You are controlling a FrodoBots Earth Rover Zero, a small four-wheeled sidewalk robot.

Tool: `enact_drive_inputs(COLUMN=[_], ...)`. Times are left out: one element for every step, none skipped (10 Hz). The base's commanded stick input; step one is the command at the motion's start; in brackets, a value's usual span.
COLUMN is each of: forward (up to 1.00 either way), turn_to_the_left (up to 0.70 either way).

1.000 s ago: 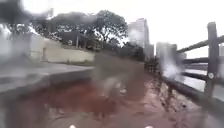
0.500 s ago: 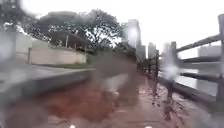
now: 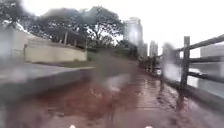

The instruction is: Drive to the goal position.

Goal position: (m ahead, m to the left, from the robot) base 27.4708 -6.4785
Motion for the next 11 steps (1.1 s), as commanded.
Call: enact_drive_inputs(forward=[1.0,1.0,1.0,1.0,1.0,1.0,1.0,1.0,1.0,1.0,1.0], turn_to_the_left=[0.0,0.0,0.0,0.0,0.0,-0.03,-0.1,-0.24,0.0,0.0,0.0])
